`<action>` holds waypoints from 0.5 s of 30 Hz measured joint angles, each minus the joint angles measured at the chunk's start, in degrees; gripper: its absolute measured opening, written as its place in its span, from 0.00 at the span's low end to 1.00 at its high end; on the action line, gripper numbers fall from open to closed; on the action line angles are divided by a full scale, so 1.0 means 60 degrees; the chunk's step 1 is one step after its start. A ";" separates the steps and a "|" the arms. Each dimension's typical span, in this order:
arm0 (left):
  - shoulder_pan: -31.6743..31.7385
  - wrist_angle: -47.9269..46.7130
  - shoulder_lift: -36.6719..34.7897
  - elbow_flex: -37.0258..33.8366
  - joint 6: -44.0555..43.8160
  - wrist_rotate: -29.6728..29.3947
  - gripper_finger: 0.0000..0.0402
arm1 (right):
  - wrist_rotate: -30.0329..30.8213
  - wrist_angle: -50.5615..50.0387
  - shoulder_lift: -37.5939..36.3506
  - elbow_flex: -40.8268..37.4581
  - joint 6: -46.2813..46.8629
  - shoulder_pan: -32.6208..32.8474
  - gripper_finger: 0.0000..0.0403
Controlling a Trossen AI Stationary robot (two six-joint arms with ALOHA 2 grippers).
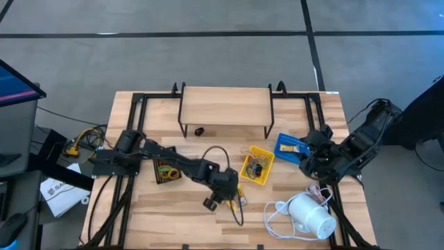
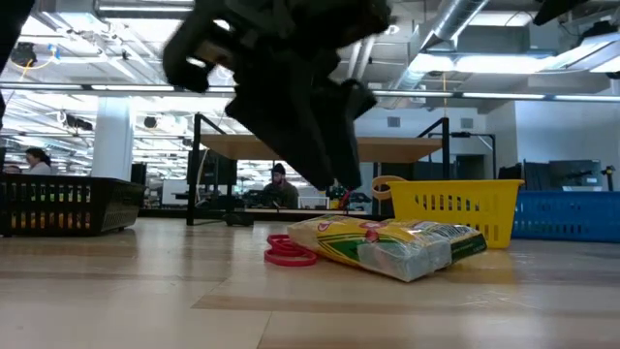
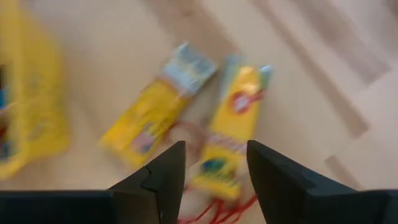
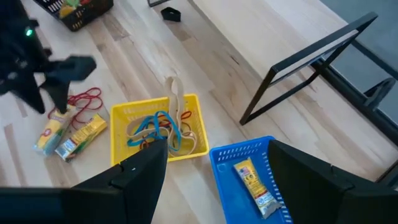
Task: Pick & Place Office Desk Supplies
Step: Put the yellow crayon box into the blue bin
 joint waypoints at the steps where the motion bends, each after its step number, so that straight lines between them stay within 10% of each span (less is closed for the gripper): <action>1: -0.0043 -0.0149 0.0121 0.0166 0.0108 0.0077 0.42 | 0.0000 0.0054 0.0000 0.0000 0.0003 0.0002 0.68; 15: -0.0124 0.0196 0.1157 0.0570 0.0610 0.0236 0.45 | -0.0059 0.0444 0.0007 -0.0004 -0.0004 0.0031 0.68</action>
